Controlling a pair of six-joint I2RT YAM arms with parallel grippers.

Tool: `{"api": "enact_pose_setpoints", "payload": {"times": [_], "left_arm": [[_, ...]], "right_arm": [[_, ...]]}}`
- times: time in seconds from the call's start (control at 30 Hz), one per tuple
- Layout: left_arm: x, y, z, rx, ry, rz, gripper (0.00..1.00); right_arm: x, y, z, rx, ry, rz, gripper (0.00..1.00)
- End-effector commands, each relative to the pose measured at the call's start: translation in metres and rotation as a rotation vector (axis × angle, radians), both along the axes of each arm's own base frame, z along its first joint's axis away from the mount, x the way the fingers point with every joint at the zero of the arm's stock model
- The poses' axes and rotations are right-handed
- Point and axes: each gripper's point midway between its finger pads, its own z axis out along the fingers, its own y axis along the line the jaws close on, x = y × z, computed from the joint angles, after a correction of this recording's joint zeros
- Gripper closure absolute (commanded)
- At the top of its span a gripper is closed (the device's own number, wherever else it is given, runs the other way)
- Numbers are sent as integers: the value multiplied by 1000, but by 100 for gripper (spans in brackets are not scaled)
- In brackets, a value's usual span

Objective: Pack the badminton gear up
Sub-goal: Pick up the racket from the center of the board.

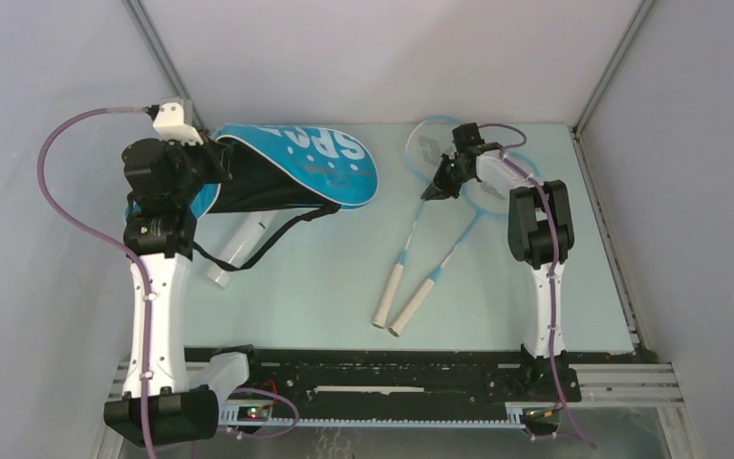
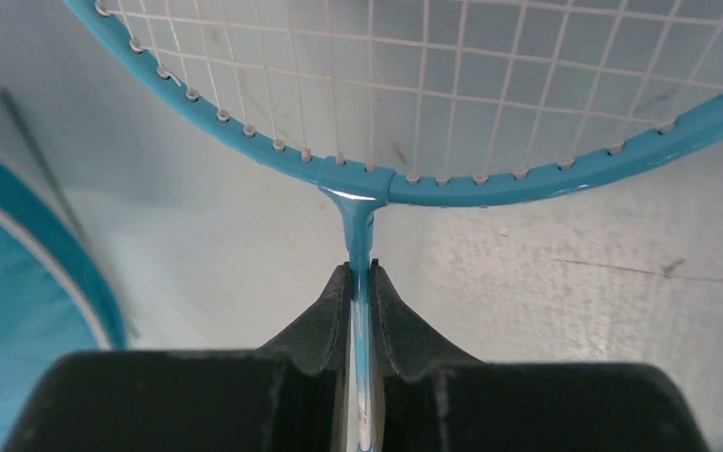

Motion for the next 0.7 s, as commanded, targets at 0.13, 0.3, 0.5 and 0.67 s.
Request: {"api": "enact_pose_setpoints", "payload": {"times": [0.13, 0.3, 0.5, 0.67], "left_arm": [[8, 0, 22, 20, -88, 19, 100], [13, -5, 20, 20, -80, 18, 100], [20, -4, 24, -1, -76, 43, 100], [24, -6, 22, -30, -65, 55, 100]], "right_arm": [[16, 17, 71, 333, -73, -38, 100], [17, 22, 92, 418, -84, -34, 100], [14, 17, 112, 452, -115, -43, 100], [6, 3, 126, 457, -136, -55, 100]]}}
